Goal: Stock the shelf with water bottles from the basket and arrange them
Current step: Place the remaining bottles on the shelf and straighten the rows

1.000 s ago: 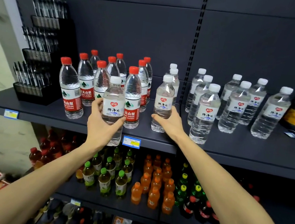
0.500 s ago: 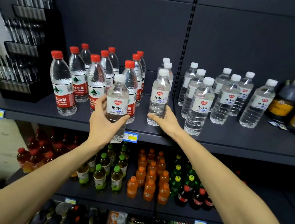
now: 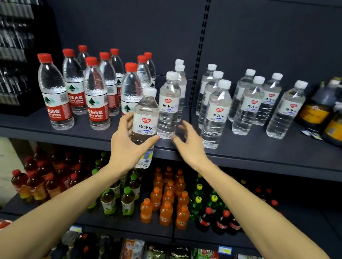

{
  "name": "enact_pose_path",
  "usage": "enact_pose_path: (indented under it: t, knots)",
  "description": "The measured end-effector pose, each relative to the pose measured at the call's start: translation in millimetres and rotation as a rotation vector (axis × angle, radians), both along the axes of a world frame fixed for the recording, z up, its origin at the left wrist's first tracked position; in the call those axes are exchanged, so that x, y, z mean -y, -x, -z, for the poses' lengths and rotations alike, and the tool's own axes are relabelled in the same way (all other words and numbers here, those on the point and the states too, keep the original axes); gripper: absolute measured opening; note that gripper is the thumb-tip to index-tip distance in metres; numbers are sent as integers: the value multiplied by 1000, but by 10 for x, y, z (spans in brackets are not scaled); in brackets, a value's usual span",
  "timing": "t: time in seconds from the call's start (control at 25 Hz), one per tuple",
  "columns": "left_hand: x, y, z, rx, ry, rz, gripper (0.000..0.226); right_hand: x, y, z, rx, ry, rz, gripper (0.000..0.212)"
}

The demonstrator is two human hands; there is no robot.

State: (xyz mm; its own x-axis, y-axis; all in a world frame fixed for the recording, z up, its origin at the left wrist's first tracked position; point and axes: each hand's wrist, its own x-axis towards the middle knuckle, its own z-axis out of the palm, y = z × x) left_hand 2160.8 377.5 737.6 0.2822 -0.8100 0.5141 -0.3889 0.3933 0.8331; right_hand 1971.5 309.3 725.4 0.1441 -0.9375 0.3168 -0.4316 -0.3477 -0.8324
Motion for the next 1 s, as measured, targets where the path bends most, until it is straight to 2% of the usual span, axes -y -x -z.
enact_pose_path:
  t: [0.12, 0.24, 0.44, 0.6, 0.84, 1.0]
  knots:
    - [-37, 380, -27, -41, 38, -33, 85, -147, 247, 64, 61, 35, -144, 50]
    - [-30, 758, -19, -65, 56, -54, 83, -179, 611, 76, 214, 43, -155, 29]
    - [-17, 1318, 81, -26, 42, -75, 87, -162, 1361, 66, 401, 73, -94, 26]
    - [-28, 1784, 141, -25, 45, -52, 85, 15, 1967, 108, 388, 71, 6, 26]
    - [124, 2345, -10, 1, 61, 25, 82, 211, 2479, 38, 310, 61, 64, 31]
    - [201, 2624, -99, 12, 67, 69, 78, 323, 2836, 79, 331, 15, 135, 29]
